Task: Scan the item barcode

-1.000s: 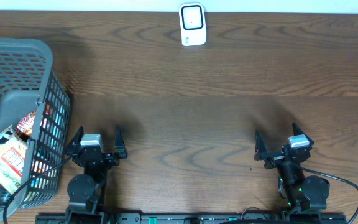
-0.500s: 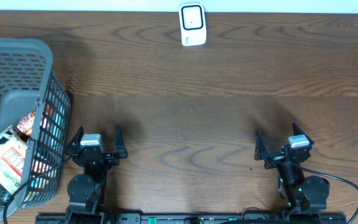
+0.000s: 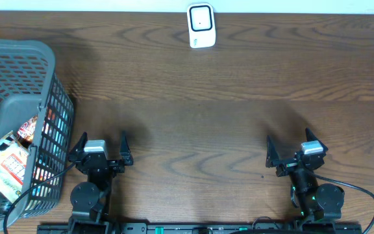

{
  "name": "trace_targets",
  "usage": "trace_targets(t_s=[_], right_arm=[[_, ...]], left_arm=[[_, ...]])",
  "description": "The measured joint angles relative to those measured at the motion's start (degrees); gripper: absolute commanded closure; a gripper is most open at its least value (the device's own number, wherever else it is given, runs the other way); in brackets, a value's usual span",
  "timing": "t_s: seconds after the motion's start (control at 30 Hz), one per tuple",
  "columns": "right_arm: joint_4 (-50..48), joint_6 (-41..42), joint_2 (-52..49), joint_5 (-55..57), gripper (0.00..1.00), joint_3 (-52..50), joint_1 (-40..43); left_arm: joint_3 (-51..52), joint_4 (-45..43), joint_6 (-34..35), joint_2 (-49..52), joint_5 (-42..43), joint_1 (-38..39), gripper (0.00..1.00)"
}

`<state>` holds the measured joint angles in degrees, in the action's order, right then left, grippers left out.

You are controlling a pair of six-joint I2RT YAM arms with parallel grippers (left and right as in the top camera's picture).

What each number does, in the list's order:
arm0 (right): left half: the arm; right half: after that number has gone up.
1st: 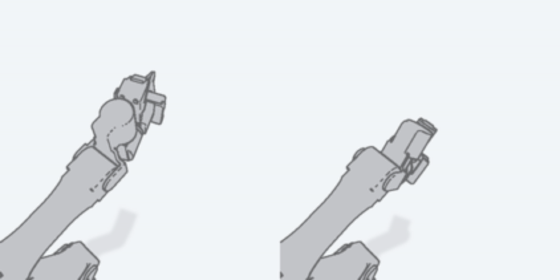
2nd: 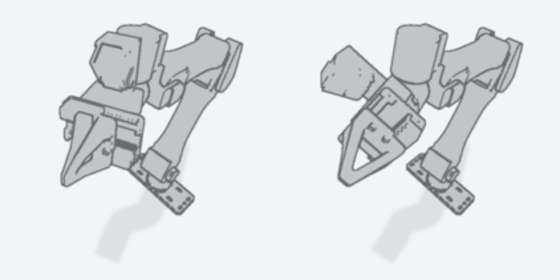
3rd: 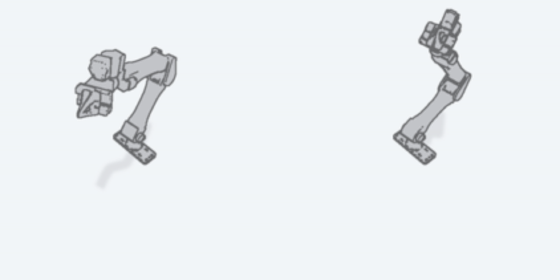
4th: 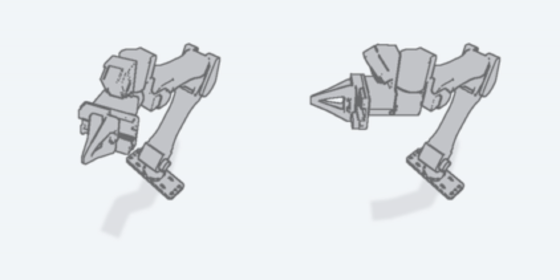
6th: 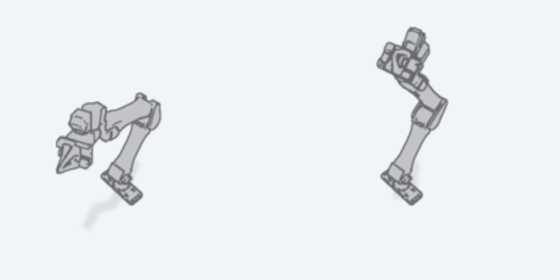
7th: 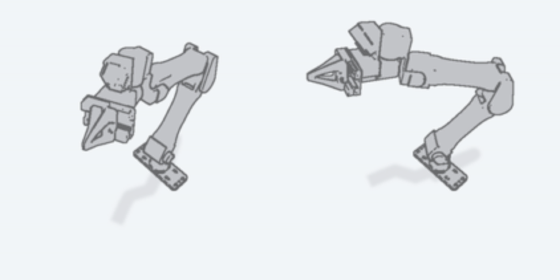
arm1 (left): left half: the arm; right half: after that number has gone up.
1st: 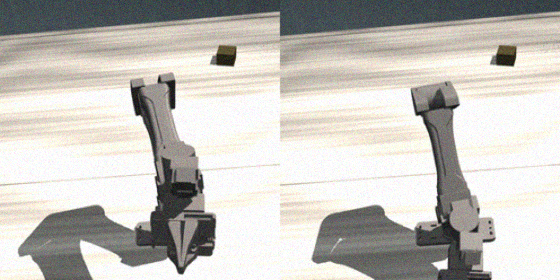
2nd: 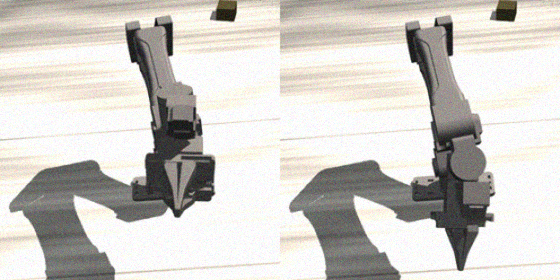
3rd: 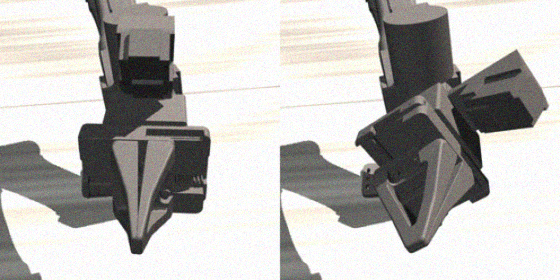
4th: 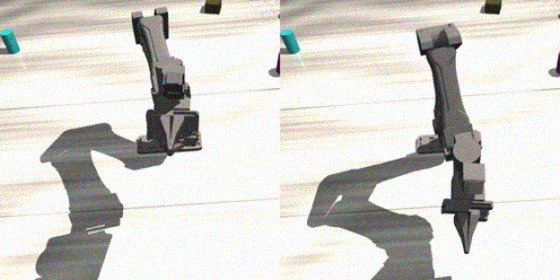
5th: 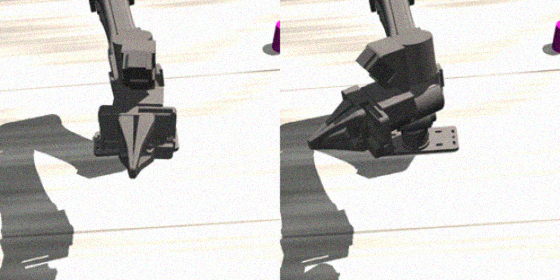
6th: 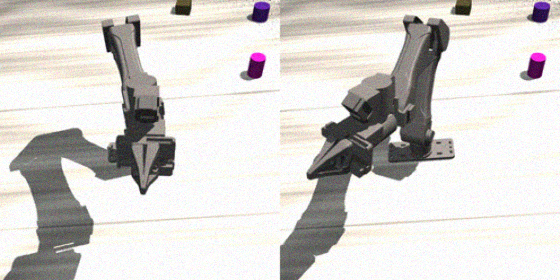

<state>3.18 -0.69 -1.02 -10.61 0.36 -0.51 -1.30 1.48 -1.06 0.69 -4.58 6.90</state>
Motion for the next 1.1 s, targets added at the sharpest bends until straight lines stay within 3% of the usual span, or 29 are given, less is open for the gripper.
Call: trace_targets(t_s=[0.87, 1.1], right_arm=[[0.00, 0.00, 0.00, -0.02, 0.01, 0.00, 0.02], [0.00, 0.00, 0.00, -0.02, 0.01, 0.00, 0.02]], left_arm=[[-0.02, -0.02, 1.64, 0.00, 0.04, 0.00, 0.00], [-0.72, 1.36, 3.45, 0.00, 3.87, 0.00, 0.00]])
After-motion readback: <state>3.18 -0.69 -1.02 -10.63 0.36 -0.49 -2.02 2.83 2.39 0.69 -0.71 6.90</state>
